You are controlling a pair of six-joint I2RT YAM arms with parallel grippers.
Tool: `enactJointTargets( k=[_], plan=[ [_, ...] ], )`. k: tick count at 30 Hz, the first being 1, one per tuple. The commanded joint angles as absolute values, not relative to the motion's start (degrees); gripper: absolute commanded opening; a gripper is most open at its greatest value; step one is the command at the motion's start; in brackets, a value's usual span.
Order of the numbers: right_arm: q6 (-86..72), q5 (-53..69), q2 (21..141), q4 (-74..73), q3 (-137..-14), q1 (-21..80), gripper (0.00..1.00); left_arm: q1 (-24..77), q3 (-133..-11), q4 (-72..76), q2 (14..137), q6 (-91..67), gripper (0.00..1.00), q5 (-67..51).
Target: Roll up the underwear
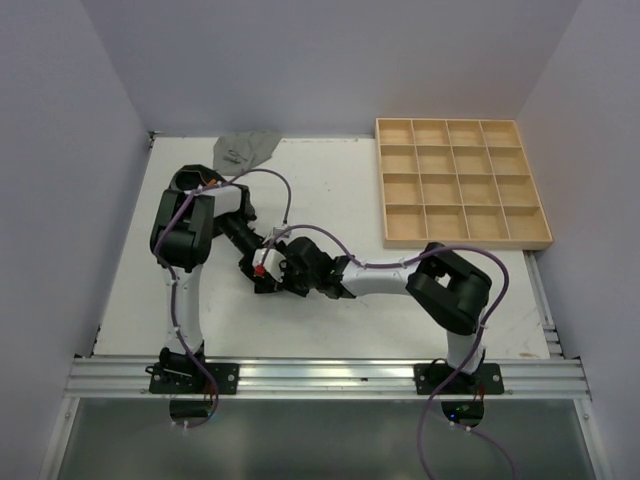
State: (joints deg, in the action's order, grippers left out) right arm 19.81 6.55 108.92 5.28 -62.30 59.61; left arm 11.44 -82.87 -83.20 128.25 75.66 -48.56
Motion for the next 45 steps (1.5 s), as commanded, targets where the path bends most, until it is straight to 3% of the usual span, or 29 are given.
enactJointTargets(
  k=[1, 6, 11, 19, 26, 34, 41, 44, 45],
  plan=[
    [18.2, 12.3, 111.2, 6.0, -63.5, 60.3, 0.0, 10.7, -82.6, -73.7, 128.2, 77.9, 0.23, -45.3],
    [12.5, 18.7, 110.8, 5.2, -61.9, 57.9, 0.0, 6.1, -81.4, -71.5, 119.3, 78.7, 0.24, -49.8],
    [5.8, 28.4, 113.5, 4.2, -63.2, 53.6, 0.0, 0.0, -76.3, -69.7, 108.1, 81.7, 0.42, -57.0],
    [-5.7, 39.7, 120.9, 0.2, -70.5, 48.7, 0.0, -3.1, -55.9, -49.1, 80.4, 76.3, 0.47, -53.3],
    [-9.8, 43.9, 127.6, -5.1, -77.8, 48.4, 0.0, -1.3, -37.8, -35.9, 62.5, 82.3, 0.57, -47.3],
    [-14.8, 47.6, 132.2, -7.2, -81.5, 47.3, 0.0, 5.3, -29.7, -28.7, 61.2, 89.0, 0.63, -41.5],
    [-19.8, 52.3, 134.8, -4.6, -81.9, 46.0, 0.0, 8.7, -26.9, -21.5, 68.1, 90.9, 0.64, -35.0],
    [-21.9, 54.2, 134.8, -2.7, -81.3, 45.4, 0.0, 8.7, -27.5, -22.1, 71.6, 92.0, 0.6, -32.7],
    [-23.6, 54.4, 134.5, -0.9, -80.6, 45.2, 0.0, 8.8, -27.7, -22.6, 72.2, 92.5, 0.53, -31.8]
  ],
)
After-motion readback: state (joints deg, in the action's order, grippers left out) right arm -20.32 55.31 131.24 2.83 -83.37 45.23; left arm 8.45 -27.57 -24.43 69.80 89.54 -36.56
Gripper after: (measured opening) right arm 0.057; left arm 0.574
